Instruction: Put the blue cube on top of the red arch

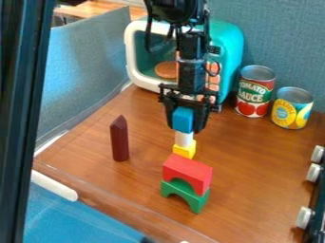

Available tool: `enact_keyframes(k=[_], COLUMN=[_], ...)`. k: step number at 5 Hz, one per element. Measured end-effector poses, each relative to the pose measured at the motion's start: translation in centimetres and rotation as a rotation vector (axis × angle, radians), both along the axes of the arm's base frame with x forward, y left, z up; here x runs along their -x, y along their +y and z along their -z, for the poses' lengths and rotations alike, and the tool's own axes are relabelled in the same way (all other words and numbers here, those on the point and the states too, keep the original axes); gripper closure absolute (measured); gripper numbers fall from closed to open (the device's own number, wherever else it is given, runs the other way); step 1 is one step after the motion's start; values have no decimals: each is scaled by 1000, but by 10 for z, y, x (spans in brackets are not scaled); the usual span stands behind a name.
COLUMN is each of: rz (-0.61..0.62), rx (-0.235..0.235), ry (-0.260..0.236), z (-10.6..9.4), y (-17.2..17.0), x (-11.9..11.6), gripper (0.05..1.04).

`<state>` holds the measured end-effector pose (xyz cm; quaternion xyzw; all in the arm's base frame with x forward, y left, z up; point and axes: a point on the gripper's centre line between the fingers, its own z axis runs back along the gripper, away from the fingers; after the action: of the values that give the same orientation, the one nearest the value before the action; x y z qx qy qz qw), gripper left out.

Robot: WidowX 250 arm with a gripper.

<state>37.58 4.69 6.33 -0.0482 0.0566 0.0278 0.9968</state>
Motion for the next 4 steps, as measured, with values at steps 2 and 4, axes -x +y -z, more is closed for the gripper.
enact_keyframes(k=[2,4], rz=[18,19], rx=[21,23], ry=[7,-67], z=[0,-36], y=[-2,-1], x=[1,6], gripper=[473,473])
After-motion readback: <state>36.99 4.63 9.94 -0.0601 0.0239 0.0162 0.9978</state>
